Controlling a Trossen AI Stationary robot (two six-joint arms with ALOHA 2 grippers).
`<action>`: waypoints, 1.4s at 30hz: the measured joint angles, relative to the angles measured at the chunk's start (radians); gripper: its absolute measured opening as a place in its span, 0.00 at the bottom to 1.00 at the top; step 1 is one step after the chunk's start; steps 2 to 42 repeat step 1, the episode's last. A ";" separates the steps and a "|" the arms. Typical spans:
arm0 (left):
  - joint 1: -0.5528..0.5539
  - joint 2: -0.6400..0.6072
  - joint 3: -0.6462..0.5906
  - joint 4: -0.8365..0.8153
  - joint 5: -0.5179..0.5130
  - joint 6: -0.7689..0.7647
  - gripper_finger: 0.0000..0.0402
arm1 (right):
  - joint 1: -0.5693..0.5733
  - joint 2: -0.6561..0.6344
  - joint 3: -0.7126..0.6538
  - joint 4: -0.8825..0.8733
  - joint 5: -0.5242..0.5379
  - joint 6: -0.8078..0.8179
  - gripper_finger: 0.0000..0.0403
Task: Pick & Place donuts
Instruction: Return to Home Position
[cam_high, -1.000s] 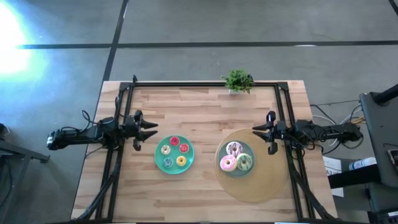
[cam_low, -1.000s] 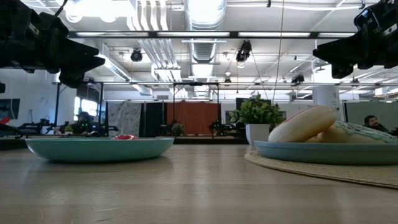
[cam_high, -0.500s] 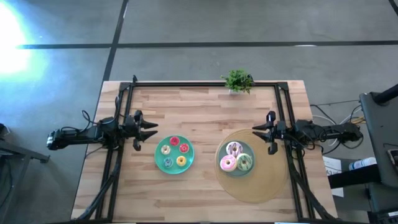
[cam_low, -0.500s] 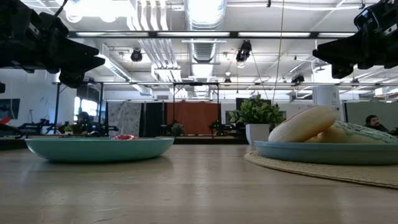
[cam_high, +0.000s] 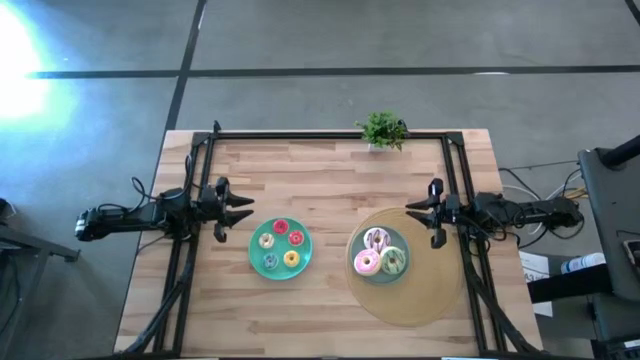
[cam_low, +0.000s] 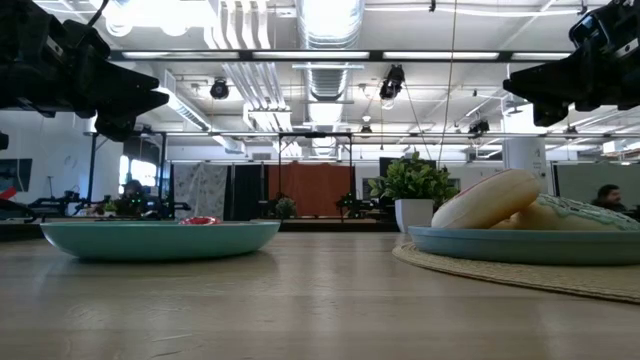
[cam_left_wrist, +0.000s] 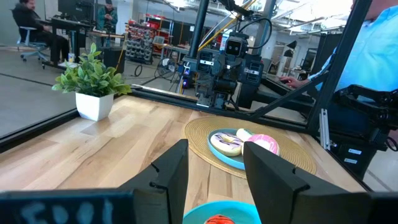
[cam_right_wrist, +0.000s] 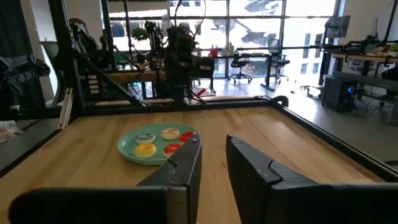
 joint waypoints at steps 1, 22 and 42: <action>0.000 0.000 0.000 0.000 0.000 0.000 0.32 | 0.000 0.000 0.000 0.000 0.000 0.001 0.17; 0.000 0.000 0.000 0.000 0.000 0.000 0.32 | 0.000 0.000 0.000 0.000 0.000 0.001 0.17; 0.000 0.000 0.000 0.000 0.000 0.000 0.32 | 0.000 0.000 0.000 0.000 0.000 0.001 0.17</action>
